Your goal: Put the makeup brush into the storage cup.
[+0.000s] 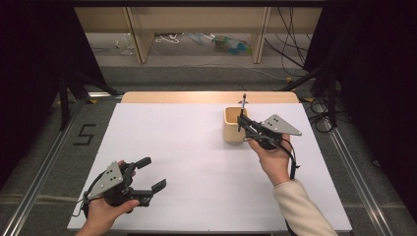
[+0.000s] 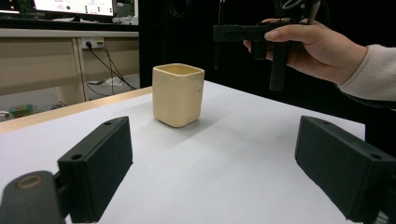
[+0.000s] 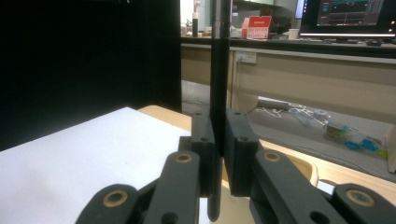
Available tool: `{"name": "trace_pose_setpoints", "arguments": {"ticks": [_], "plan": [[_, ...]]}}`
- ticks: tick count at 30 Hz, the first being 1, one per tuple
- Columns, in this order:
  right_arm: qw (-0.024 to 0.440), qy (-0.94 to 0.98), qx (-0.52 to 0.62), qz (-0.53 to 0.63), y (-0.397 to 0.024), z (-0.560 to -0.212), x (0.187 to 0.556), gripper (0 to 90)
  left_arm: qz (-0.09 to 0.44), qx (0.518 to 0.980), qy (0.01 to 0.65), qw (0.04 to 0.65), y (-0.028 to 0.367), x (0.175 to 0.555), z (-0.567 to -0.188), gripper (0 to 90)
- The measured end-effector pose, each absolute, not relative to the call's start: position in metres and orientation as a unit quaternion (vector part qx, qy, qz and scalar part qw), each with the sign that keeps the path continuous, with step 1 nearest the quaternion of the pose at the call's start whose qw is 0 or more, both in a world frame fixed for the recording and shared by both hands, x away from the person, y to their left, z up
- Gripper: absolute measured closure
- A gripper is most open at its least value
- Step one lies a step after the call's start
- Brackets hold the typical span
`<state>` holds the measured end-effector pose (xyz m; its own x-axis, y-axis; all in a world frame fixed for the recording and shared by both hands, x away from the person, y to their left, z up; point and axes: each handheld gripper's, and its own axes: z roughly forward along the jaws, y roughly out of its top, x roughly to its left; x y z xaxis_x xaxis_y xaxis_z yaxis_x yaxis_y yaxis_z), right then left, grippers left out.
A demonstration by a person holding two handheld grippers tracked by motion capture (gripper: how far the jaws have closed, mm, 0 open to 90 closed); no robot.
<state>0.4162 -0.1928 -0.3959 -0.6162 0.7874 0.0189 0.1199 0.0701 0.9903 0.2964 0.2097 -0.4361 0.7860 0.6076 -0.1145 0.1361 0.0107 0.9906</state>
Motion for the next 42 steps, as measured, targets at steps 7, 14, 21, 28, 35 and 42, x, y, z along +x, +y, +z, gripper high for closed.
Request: {"name": "trace_pose_setpoints", "arguments": {"ticks": [7, 14, 21, 28, 35, 42], "plan": [[0.289, 0.673, 0.336, 0.592, -0.192, -0.396, 0.419, 84.2, 0.18, 0.682, 0.277, 0.652, 0.21, 0.296, -0.436, 11.1], [0.285, 0.673, 0.337, 0.594, -0.191, -0.396, 0.423, 84.2, 0.18, 0.682, 0.278, 0.653, 0.21, 0.296, -0.436, 11.3], [0.286, 0.674, 0.338, 0.592, -0.19, -0.395, 0.426, 84.2, 0.18, 0.681, 0.278, 0.653, 0.21, 0.296, -0.436, 11.4], [0.289, 0.675, 0.339, 0.588, -0.189, -0.394, 0.429, 84.2, 0.184, 0.682, 0.275, 0.653, 0.211, 0.296, -0.435, 11.7], [0.289, 0.672, 0.34, 0.591, -0.188, -0.393, 0.43, 84.2, 0.182, 0.682, 0.276, 0.653, 0.211, 0.296, -0.436, 11.7], [0.288, 0.674, 0.342, 0.588, -0.186, -0.393, 0.432, 84.2, 0.182, 0.681, 0.276, 0.653, 0.211, 0.296, -0.436, 11.7]]}}
